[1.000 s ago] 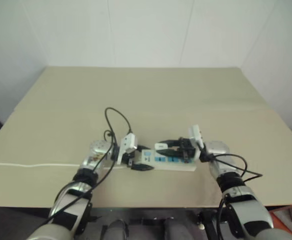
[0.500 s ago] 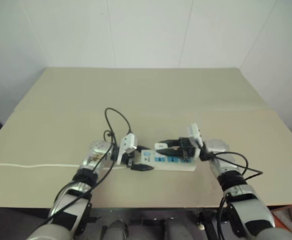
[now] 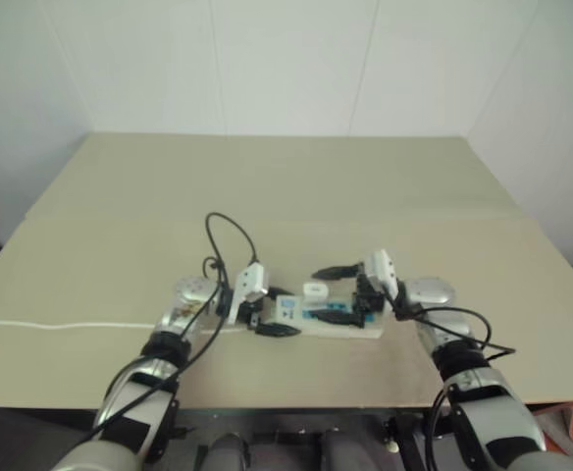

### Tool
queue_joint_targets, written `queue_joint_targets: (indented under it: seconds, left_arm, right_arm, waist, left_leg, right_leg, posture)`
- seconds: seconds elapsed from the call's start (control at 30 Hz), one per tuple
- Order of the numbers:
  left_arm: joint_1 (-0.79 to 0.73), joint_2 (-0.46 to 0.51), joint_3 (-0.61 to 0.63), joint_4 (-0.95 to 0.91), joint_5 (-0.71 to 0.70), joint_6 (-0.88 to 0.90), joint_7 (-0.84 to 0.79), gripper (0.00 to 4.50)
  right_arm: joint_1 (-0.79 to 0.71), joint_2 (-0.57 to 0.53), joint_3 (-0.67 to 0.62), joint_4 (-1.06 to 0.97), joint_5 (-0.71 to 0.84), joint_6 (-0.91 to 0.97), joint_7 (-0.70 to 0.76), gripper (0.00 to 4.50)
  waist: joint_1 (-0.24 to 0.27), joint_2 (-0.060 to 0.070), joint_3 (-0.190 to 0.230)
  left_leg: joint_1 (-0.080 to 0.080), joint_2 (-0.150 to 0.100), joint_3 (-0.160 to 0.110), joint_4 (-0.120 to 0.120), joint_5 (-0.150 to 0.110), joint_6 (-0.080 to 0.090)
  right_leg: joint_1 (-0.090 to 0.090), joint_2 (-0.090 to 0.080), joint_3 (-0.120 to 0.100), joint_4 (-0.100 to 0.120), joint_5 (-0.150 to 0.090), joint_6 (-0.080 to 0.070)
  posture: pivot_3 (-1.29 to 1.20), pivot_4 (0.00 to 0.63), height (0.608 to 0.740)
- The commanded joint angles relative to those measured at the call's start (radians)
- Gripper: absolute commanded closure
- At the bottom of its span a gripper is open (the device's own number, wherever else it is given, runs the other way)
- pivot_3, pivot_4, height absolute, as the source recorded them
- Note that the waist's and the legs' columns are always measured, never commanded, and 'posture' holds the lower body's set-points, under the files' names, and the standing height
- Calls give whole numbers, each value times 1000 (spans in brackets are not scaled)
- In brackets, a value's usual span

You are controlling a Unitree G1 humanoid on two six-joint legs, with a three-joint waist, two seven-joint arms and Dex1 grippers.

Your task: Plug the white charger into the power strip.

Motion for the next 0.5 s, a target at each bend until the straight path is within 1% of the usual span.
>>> queue_joint_targets:
  seconds: [0.03, 0.07, 0.13, 0.23, 0.3, 0.33, 0.4, 0.43, 0.47, 0.5]
  left_arm:
    - [-12, 14, -8, -33, -35, 108, -66, 841]
    - [-11, 17, -7, -45, -41, 109, -76, 448]
    - [-3, 20, -1, -62, -45, 73, -79, 11]
    - [14, 26, 38, -132, -108, 78, -98, 11]
    - [46, 49, 73, -236, -158, 79, -99, 11]
    - [66, 70, 91, -303, -192, 113, -105, 11]
    - [109, 138, 128, -446, -290, 255, -130, 11]
    - [131, 194, 137, -500, -322, 310, -152, 11]
    - [151, 249, 140, -533, -338, 334, -164, 11]
    - [162, 284, 140, -551, -344, 346, -171, 11]
  right_arm:
    - [45, -23, 21, 56, -56, -1, 7, 5]
    - [45, -24, 20, 55, -59, -7, 3, 0]
    - [46, -28, 17, 49, -56, -7, 6, 0]
    - [51, -38, 9, 27, -46, -6, 12, 0]
    - [61, -55, -7, -18, -26, -2, 17, 0]
    - [68, -67, -22, -54, -6, 2, 22, 0]
    - [85, -102, -69, -148, 47, 15, 25, 0]
    - [96, -138, -98, -200, 72, 17, 34, 0]
    - [105, -173, -125, -243, 88, 24, 33, 0]
    - [110, -197, -140, -268, 98, 30, 31, 0]
  waist:
    - [0, 0, 0]
    - [0, 0, -1]
    - [0, -1, -1]
    - [3, -1, -1]
    - [4, -1, -1]
    - [4, -1, -1]
    - [4, -1, -1]
    - [4, 1, 1]
    - [4, 3, 4]
    - [3, 7, 6]
  left_leg:
    - [0, 0, 0, 0, 0, 0]
    - [0, 0, 0, 0, 0, 0]
    - [0, 0, 0, 0, 0, 0]
    - [1, 0, 0, 0, 0, 0]
    - [1, 0, 0, 0, 0, 0]
    - [0, 0, 0, 0, 0, 0]
    - [-1, 0, 0, -1, 0, 0]
    - [-2, 0, 0, -1, 0, 0]
    - [-3, 0, 0, -1, 0, 0]
    - [-4, 0, 0, -1, 0, 0]
  right_leg:
    - [0, 0, 0, 0, 0, 0]
    - [0, 0, 0, 0, 0, 0]
    - [0, 0, 0, 0, 0, 0]
    - [1, 0, 0, 0, 0, 0]
    - [1, 0, 0, -1, 0, 0]
    - [1, -1, 0, -1, 0, 0]
    - [0, -1, 0, -2, 0, -1]
    - [-1, -1, 0, -2, 1, -2]
    - [-2, -1, 0, -1, 1, -2]
    - [-3, -1, 0, -2, 1, -1]
  posture:
    - [0, 150, 740]
    - [0, 150, 740]
    - [0, 150, 740]
    - [0, 150, 740]
    - [0, 150, 740]
    - [0, 150, 740]
    - [0, 150, 740]
    - [0, 150, 740]
    - [0, 150, 740]
    - [0, 150, 740]
